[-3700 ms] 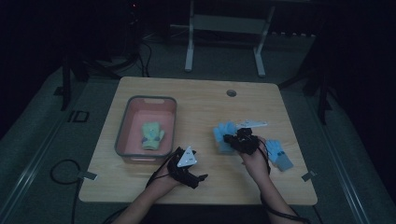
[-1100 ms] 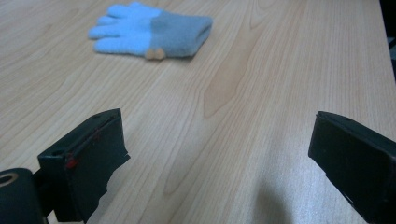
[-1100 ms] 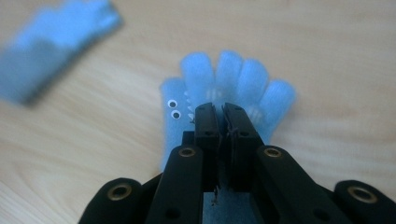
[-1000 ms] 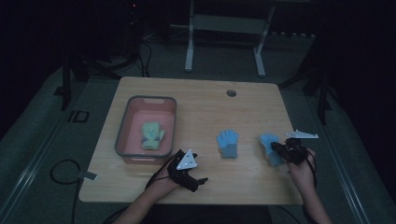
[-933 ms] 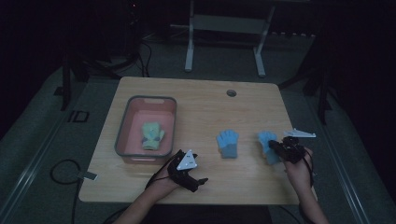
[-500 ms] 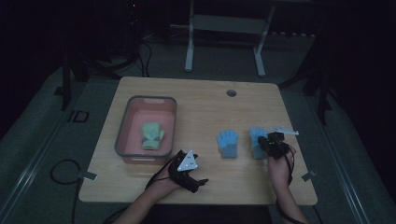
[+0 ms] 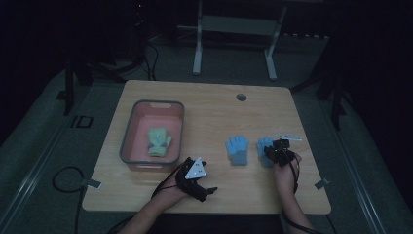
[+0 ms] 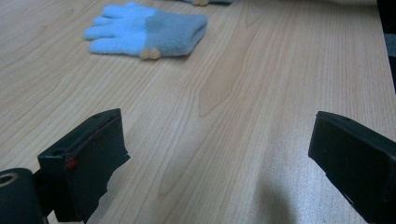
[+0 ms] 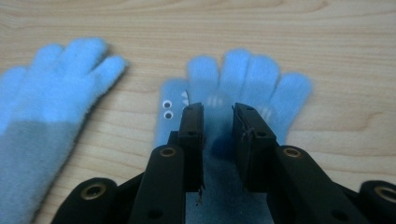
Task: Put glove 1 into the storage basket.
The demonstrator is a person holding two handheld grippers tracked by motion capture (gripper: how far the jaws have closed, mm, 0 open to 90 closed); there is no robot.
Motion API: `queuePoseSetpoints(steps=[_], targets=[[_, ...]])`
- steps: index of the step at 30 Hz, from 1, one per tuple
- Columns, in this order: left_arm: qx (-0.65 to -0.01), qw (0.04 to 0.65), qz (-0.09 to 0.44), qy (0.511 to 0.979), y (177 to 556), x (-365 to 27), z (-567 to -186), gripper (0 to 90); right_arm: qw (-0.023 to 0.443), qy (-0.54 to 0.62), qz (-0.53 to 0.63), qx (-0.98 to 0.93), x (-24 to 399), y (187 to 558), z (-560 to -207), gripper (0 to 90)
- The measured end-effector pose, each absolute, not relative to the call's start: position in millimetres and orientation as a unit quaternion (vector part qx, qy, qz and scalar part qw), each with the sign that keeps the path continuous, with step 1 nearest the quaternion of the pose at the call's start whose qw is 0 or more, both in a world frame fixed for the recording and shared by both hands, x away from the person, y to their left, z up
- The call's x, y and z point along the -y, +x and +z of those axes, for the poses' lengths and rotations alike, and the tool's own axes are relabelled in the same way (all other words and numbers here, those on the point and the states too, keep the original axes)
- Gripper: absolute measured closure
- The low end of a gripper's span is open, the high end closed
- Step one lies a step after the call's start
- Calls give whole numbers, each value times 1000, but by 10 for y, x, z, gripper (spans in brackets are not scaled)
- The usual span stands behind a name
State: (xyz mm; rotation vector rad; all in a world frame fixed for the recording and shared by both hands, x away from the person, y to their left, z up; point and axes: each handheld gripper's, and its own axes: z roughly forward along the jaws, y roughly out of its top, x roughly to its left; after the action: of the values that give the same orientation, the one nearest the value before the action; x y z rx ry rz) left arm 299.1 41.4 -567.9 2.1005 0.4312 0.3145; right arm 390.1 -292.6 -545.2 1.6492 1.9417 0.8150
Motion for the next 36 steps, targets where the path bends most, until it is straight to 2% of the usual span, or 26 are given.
queuePoseSetpoints(steps=[3, 11, 13, 22, 24, 36], targets=[[-175, 468, 127, 857, 2994, -416, -5684, 42, 225, 598, 304, -707, 2950, 3888, -5399, 731], [-171, 467, 126, 858, 2986, -407, -5689, 42, 223, 561, 313, -733, 2960, 3833, -5276, 651], [-171, 468, 125, 858, 2990, -410, -5689, 43, 202, 539, 323, -751, 2995, 3836, -5256, 574], [-171, 466, 122, 859, 2993, -404, -5695, 43, 175, 497, 343, -778, 3189, 3809, -5192, 414], [-170, 466, 123, 860, 2992, -403, -5696, 43, 172, 478, 348, -788, 3233, 3808, -5158, 490], [-169, 464, 122, 861, 2992, -404, -5699, 42, 150, 375, 341, -849, 3465, 3917, -5046, 527]])
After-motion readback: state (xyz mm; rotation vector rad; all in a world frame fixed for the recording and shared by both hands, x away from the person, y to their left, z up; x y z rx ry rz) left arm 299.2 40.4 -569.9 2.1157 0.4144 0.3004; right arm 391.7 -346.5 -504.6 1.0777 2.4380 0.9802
